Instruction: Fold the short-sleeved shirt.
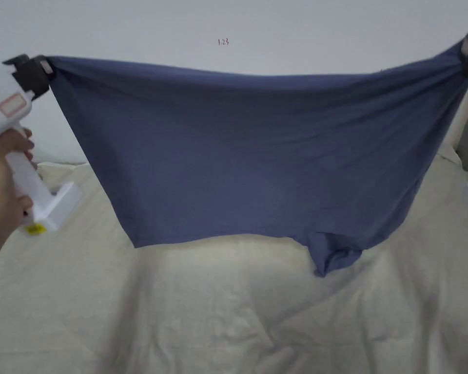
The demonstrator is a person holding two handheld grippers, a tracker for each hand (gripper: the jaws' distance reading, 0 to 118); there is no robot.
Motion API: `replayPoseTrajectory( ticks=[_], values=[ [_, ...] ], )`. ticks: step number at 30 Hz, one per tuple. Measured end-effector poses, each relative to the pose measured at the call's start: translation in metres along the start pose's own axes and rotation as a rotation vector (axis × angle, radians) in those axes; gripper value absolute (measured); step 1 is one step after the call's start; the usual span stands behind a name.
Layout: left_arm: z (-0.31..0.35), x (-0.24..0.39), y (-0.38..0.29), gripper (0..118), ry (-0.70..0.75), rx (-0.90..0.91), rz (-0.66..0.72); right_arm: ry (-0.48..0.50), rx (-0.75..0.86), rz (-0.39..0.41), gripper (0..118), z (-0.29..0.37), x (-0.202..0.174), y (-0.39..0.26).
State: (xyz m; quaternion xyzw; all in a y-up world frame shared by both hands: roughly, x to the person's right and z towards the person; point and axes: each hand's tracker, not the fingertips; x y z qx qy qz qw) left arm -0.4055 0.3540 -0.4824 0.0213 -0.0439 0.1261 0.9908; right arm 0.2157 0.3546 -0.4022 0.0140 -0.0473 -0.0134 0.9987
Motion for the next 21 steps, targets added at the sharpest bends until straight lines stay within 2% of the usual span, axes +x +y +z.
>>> replayPoseTrajectory(
  ticks=[3,5,7,9,11,15,17,19,21],
  values=[
    [0.04,-0.006,-0.04,3,-0.041,-0.081,-0.032,0.01,-0.051,-0.013,0,0.033,0.01,-0.06],
    [0.074,-0.014,-0.071,3,-0.063,-0.107,0.071,0.009,-0.072,-0.025,0,0.071,0.009,-0.095],
    [0.109,-0.017,-0.101,3,-0.017,-0.12,-0.019,-0.003,-0.117,-0.08,0,0.109,0.015,-0.127],
    [0.139,-0.023,-0.127,3,0.013,-0.154,-0.042,0.018,-0.136,-0.092,0,0.153,0.016,-0.147],
    [0.173,-0.033,-0.15,3,-0.007,-0.18,0.05,0.004,-0.16,-0.11,0,0.192,0.019,-0.166],
    [0.24,-0.035,-0.188,3,0.046,-0.233,-0.039,0.004,-0.21,-0.12,0,0.257,0.022,-0.199],
    [0.271,-0.037,-0.204,3,0.064,-0.297,-0.009,-0.019,-0.243,-0.1,0,0.283,0.022,-0.212],
    [0.305,-0.041,-0.226,3,0.106,-0.328,-0.041,-0.004,-0.287,-0.095,0,0.305,0.024,-0.227],
    [0.332,-0.047,-0.247,3,0.119,-0.362,-0.042,-0.012,-0.329,-0.119,0,0.322,0.026,-0.246]
  ],
)
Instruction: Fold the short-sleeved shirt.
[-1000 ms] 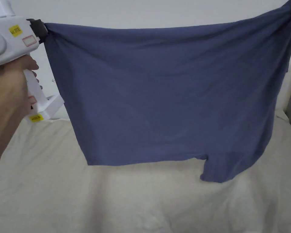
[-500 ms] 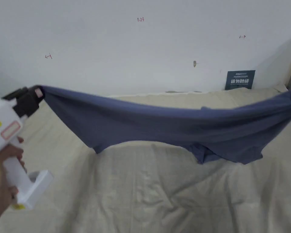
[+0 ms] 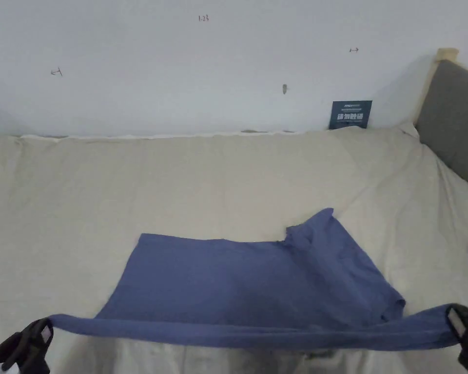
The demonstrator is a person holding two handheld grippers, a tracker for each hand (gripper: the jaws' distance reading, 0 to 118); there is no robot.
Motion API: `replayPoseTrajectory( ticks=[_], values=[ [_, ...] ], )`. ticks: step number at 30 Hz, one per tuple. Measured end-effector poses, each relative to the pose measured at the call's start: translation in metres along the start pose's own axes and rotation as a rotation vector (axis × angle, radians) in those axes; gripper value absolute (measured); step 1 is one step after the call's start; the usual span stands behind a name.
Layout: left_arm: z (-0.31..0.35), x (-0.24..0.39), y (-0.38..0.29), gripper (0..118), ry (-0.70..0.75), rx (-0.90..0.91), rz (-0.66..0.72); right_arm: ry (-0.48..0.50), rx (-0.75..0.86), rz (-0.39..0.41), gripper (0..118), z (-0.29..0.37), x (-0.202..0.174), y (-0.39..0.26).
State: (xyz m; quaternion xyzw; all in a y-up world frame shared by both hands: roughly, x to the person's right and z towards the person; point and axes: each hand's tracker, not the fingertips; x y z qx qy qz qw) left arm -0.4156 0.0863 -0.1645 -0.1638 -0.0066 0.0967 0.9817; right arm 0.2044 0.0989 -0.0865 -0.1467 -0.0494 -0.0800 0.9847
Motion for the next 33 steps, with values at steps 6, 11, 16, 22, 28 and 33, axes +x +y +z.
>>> replayPoseTrajectory(
  ticks=[6,11,16,22,28,33],
  values=[
    [0.007,-0.023,-0.077,3,0.071,-0.168,0.016,0.0,-0.174,0.085,0,-0.017,0.016,-0.076],
    [-0.017,-0.028,-0.116,3,0.077,-0.276,-0.017,0.004,-0.296,0.048,0,-0.041,0.029,-0.116],
    [-0.024,-0.034,-0.134,3,0.105,-0.288,0.063,-0.017,-0.344,0.023,4,-0.047,0.027,-0.129],
    [0.004,-0.023,-0.122,117,0.109,-0.256,-0.001,-0.029,-0.212,0.002,106,-0.009,0.019,-0.103],
    [0.026,-0.034,-0.085,118,0.15,-0.12,0.055,-0.043,-0.14,-0.043,102,0.032,0.023,-0.059],
    [0.054,-0.037,-0.06,0,0.121,-0.062,0.058,-0.15,-0.042,0.01,0,0.053,0.016,-0.049]
  ],
)
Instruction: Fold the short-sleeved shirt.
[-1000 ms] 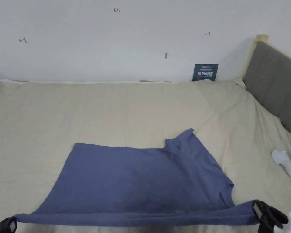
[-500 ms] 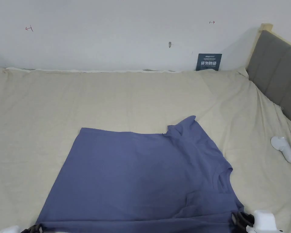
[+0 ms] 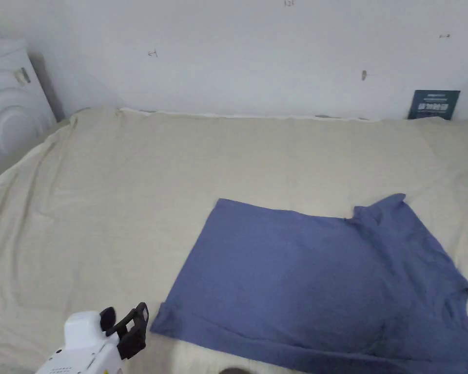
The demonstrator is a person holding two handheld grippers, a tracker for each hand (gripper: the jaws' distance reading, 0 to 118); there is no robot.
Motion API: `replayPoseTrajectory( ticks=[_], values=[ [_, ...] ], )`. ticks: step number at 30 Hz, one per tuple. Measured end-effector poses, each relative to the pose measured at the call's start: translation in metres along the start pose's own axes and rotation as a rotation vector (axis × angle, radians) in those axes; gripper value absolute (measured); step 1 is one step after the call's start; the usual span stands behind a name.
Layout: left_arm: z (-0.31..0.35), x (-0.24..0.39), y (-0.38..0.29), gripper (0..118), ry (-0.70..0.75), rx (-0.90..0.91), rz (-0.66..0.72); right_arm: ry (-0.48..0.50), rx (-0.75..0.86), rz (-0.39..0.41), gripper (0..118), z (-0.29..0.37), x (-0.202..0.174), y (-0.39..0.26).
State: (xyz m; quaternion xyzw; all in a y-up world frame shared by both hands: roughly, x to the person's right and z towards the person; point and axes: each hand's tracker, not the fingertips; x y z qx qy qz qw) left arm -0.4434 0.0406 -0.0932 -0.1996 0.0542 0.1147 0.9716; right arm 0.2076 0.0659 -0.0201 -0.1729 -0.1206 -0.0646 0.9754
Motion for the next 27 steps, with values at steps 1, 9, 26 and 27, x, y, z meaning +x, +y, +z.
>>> replayPoseTrajectory(
  ticks=[1,9,26,27],
  values=[
    [0.007,0.002,0.003,0,0.009,-0.002,-0.012,0.025,0.024,-0.022,0,0.004,0.004,0.003],
    [-0.032,-0.001,0.006,0,-0.061,-0.156,-0.033,0.103,-0.036,-0.028,0,0.0,-0.001,0.016],
    [-0.12,0.029,-0.042,34,0.031,-0.338,-0.268,0.104,-0.128,0.048,0,-0.013,-0.012,0.007],
    [-0.112,0.03,-0.042,6,0.01,-0.305,-0.278,0.108,-0.137,0.049,0,-0.016,-0.012,0.006]
  ],
)
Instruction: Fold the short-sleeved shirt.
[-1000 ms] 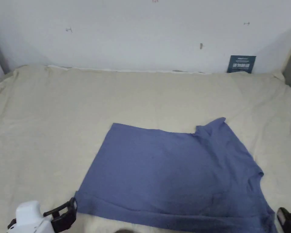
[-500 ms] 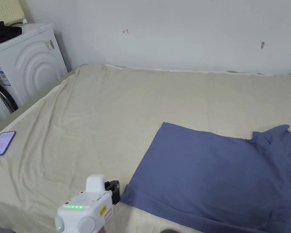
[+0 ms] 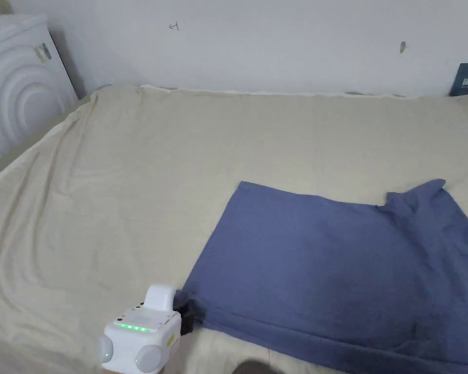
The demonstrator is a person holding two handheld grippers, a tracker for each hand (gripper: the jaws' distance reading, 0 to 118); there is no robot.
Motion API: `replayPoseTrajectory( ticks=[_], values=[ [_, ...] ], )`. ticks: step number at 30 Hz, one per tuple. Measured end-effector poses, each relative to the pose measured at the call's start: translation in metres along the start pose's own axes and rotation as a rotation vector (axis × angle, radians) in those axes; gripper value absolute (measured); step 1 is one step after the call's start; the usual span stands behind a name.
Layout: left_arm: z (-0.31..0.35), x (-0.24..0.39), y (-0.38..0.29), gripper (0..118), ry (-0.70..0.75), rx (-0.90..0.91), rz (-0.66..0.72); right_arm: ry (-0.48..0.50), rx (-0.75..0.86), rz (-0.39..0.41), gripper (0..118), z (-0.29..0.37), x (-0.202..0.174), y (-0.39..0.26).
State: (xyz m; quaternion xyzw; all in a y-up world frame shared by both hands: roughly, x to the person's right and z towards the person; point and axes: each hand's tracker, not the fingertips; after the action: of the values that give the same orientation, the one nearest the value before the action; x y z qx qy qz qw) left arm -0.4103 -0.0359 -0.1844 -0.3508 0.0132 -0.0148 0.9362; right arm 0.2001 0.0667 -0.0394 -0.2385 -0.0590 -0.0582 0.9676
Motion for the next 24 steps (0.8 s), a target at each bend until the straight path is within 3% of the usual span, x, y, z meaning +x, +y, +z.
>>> replayPoseTrajectory(
  ticks=[4,5,6,7,8,10,11,14,17,20,21,24],
  values=[
    [0.014,0.01,-0.006,5,0.001,0.027,-0.023,0.008,-0.025,0.027,0,-0.016,-0.003,-0.006],
    [0.016,0.01,-0.006,5,-0.011,0.028,0.001,0.009,-0.034,0.036,6,-0.02,-0.004,-0.007],
    [0.013,0.007,-0.007,5,-0.013,0.032,0.035,0.014,-0.051,0.045,26,-0.025,-0.005,-0.009],
    [0.014,0.007,-0.007,5,-0.009,0.034,0.05,0.017,-0.078,0.048,26,-0.036,-0.001,-0.017],
    [0.016,0.008,-0.006,5,-0.003,0.034,0.067,0.011,-0.138,0.049,36,-0.048,0.003,-0.023],
    [0.019,0.006,-0.005,5,-0.02,0.045,0.107,0.032,-0.302,0.042,97,-0.072,0.006,-0.033],
    [0.02,0.006,-0.004,5,-0.019,0.046,0.111,0.044,-0.301,0.047,101,-0.076,0.008,-0.039],
    [0.023,0.004,-0.001,5,-0.028,0.031,0.14,0.011,-0.319,0.073,101,-0.09,0.007,-0.047],
    [0.024,0.006,0.002,5,-0.022,0.036,0.122,0.072,-0.335,0.076,95,-0.093,0.006,-0.05],
    [0.024,0.006,0.003,5,-0.021,0.032,0.112,0.072,-0.35,0.159,12,-0.095,-0.002,-0.054],
    [0.024,0.007,0.003,5,-0.018,0.03,0.109,0.059,-0.34,0.18,6,-0.094,-0.005,-0.056],
    [0.025,0.008,0.001,5,-0.011,0.016,0.116,0.068,-0.301,0.184,5,-0.081,-0.01,-0.052]
  ],
)
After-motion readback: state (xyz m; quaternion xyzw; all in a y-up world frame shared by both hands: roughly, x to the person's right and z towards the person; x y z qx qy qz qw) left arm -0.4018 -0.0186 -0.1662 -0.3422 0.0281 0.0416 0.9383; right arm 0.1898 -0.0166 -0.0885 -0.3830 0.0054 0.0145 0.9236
